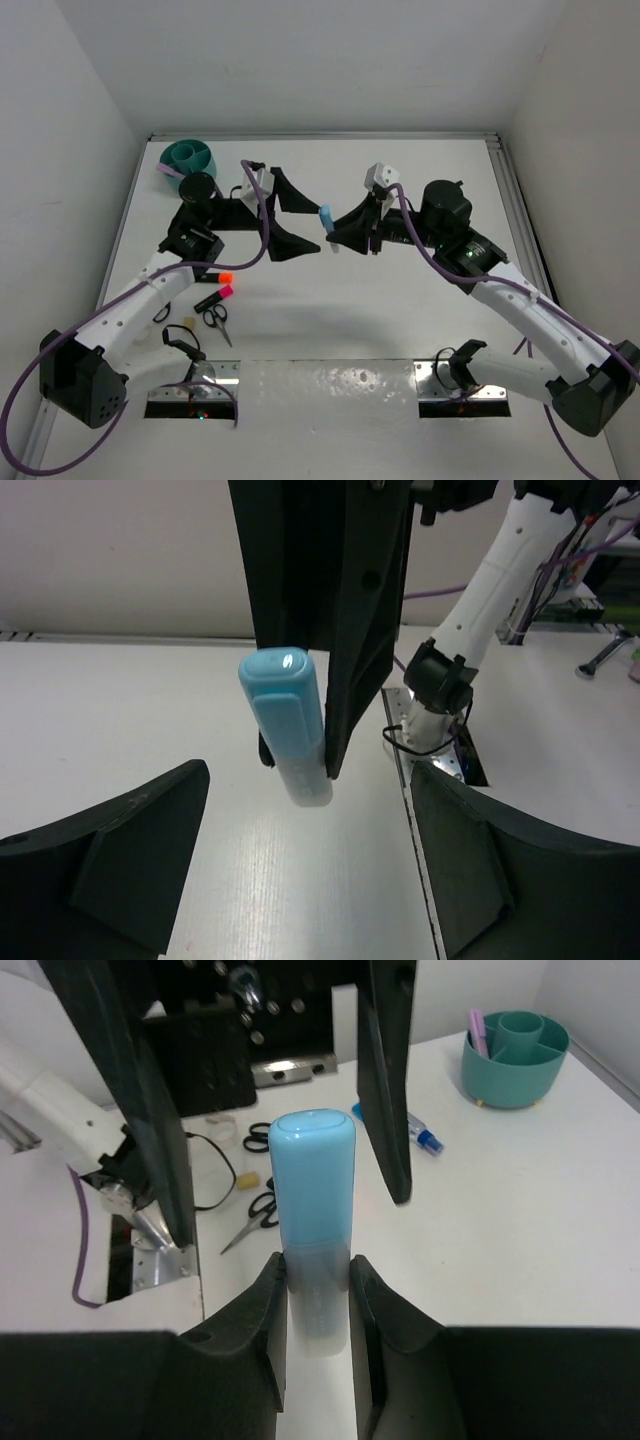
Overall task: Sort the stationery into containers
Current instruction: Place the pen in the storage box.
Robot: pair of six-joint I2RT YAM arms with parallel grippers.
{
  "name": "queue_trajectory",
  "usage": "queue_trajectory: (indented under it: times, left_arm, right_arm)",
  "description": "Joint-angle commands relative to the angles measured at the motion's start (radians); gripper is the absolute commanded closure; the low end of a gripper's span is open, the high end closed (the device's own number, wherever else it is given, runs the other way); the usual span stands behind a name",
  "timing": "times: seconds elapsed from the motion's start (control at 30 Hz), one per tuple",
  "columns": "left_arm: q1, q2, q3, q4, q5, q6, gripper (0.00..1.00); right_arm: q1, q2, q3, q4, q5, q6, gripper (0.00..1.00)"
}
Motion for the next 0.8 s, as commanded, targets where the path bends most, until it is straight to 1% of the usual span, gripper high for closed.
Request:
queue_trajectory:
  times: [0.0, 0.07, 0.1, 0.13, 0.17, 0.2, 0.3, 0.37, 0.4, 0.47, 0.57, 0.73, 0.77]
  left_arm:
    - [0.018, -0.034, 0.034, 0.128, 0.013, -0.141, 0.20]
    - [0.021, -0.042, 0.029, 0.124, -0.028, -0.151, 0.16]
    - [0.024, -0.042, 0.023, 0.142, -0.051, -0.186, 0.13]
    - [0.024, -0.040, 0.020, 0.185, -0.096, -0.241, 0.12]
    - [0.022, -0.037, 0.015, 0.185, -0.114, -0.242, 0.12]
    - [0.018, -0.036, 0.008, 0.229, -0.139, -0.290, 0.12]
    - [-0.017, -0.028, -0.006, 0.271, -0.233, -0.346, 0.12]
    - [-0.031, -0.025, -0.015, 0.280, -0.257, -0.352, 0.12]
    - [-0.044, -0.025, -0.021, 0.259, -0.272, -0.348, 0.12]
    - [-0.054, -0.022, -0.026, 0.228, -0.300, -0.340, 0.14]
    - [-0.065, -0.019, -0.034, 0.230, -0.311, -0.331, 0.26]
    - [-0.091, -0.014, -0.035, 0.230, -0.326, -0.311, 0.31]
    - [-0.094, -0.013, -0.038, 0.236, -0.332, -0.311, 0.36]
  right_arm:
    - [0.007, -0.022, -0.019, 0.068, 0.069, -0.018, 1.00]
    - [0.010, -0.025, -0.011, 0.048, 0.075, -0.038, 1.00]
    - [0.011, -0.018, 0.002, 0.030, 0.071, -0.043, 1.00]
    - [0.013, -0.015, 0.010, 0.026, 0.069, -0.046, 1.00]
    - [0.014, -0.015, 0.012, 0.026, 0.069, -0.046, 1.00]
    - [0.017, -0.015, 0.013, 0.032, 0.068, -0.046, 1.00]
    - [0.020, -0.013, 0.012, 0.043, 0.068, -0.043, 1.00]
    - [0.019, -0.010, 0.016, 0.048, 0.068, -0.043, 1.00]
    - [0.019, -0.010, 0.016, 0.049, 0.066, -0.042, 1.00]
    - [0.022, -0.010, 0.019, 0.051, 0.066, -0.042, 1.00]
    - [0.022, -0.008, 0.019, 0.060, 0.065, -0.037, 1.00]
    - [0.020, 0.004, 0.030, 0.072, 0.062, -0.031, 1.00]
    - [0.020, 0.008, 0.030, 0.075, 0.060, -0.029, 1.00]
